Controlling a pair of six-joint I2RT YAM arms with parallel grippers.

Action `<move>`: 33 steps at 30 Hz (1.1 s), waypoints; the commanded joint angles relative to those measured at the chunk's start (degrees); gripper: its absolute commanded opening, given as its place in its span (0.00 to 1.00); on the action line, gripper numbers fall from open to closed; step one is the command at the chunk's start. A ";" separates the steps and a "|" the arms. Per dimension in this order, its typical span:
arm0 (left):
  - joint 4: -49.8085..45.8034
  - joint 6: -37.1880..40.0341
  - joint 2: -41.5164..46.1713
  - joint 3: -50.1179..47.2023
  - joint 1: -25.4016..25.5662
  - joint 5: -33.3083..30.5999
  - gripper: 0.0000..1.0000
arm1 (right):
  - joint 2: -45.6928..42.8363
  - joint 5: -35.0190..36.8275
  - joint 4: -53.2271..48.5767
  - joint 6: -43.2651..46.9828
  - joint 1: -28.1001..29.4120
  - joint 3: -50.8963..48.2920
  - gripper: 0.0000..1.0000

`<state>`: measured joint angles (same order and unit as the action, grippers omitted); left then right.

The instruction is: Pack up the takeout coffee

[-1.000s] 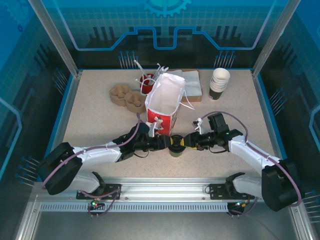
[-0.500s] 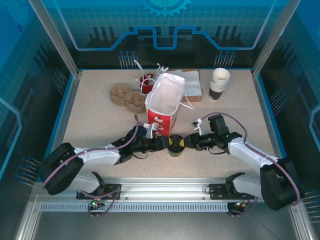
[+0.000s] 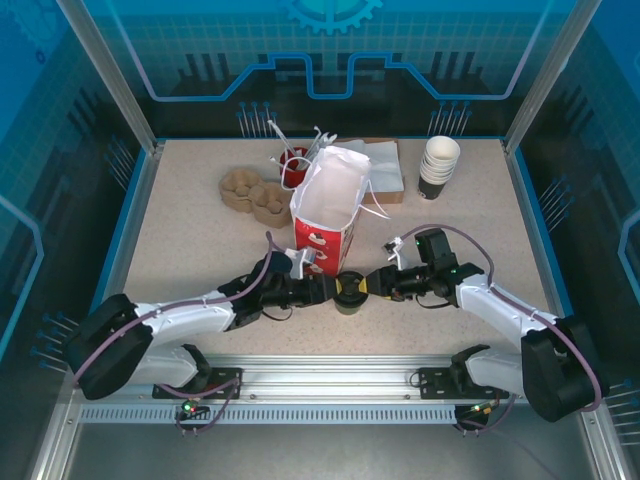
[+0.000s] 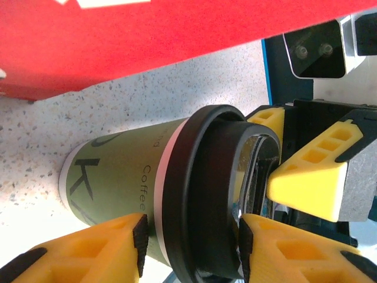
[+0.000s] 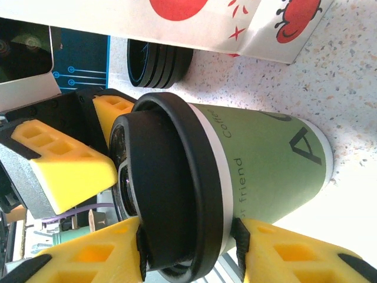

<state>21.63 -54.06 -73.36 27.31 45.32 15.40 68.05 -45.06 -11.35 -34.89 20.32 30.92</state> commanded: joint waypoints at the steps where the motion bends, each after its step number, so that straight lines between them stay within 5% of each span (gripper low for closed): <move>1: -7.31 0.21 2.59 1.34 0.29 -1.26 0.47 | 0.92 2.37 -4.80 -1.04 1.17 0.02 0.43; 33: -18.01 1.24 12.06 2.50 -2.33 -6.40 0.56 | 11.35 4.65 6.69 -9.73 10.29 5.81 0.41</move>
<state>5.63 -53.84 -63.59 27.81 43.53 9.76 77.49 -42.76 -3.33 -44.16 29.23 36.38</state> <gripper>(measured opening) 0.556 0.410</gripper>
